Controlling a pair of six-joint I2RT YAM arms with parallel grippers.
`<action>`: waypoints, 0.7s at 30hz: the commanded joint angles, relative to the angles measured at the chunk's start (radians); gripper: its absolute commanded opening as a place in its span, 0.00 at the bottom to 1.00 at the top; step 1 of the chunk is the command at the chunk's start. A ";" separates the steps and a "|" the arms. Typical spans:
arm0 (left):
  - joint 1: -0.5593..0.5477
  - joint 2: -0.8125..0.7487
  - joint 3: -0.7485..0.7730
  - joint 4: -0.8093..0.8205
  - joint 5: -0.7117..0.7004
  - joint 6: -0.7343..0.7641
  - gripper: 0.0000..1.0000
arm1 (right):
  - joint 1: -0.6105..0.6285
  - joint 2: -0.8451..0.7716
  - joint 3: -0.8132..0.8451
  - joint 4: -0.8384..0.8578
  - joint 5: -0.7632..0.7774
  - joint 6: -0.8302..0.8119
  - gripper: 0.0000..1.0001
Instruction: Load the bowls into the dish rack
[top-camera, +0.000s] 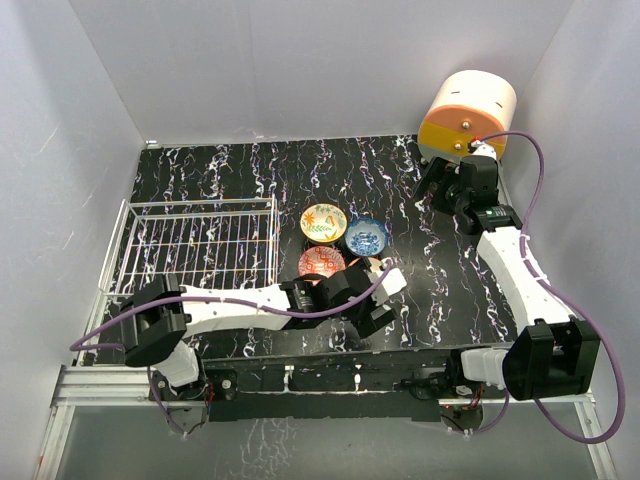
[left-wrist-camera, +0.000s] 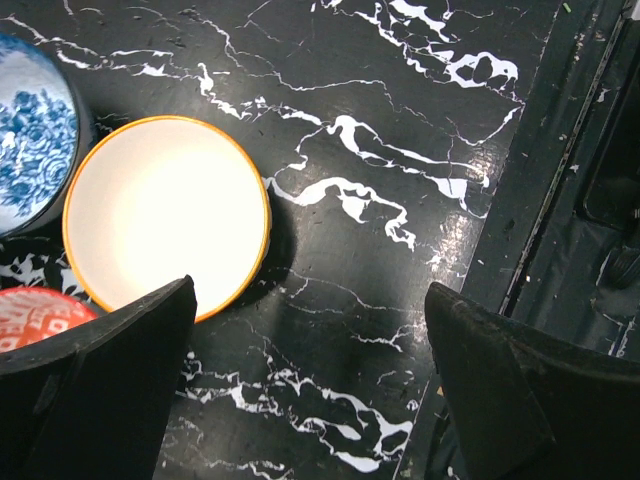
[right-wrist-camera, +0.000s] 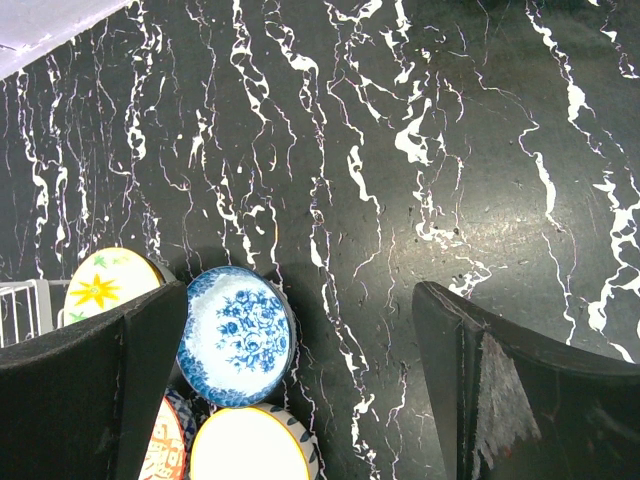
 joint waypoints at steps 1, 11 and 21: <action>0.024 0.026 0.025 0.078 0.076 0.028 0.90 | -0.019 0.006 -0.011 0.071 -0.028 0.007 0.98; 0.079 0.153 0.079 0.121 0.054 0.078 0.84 | -0.041 0.018 -0.030 0.097 -0.065 0.007 0.98; 0.089 0.264 0.118 0.145 0.006 0.091 0.76 | -0.054 0.022 -0.046 0.109 -0.080 0.005 0.98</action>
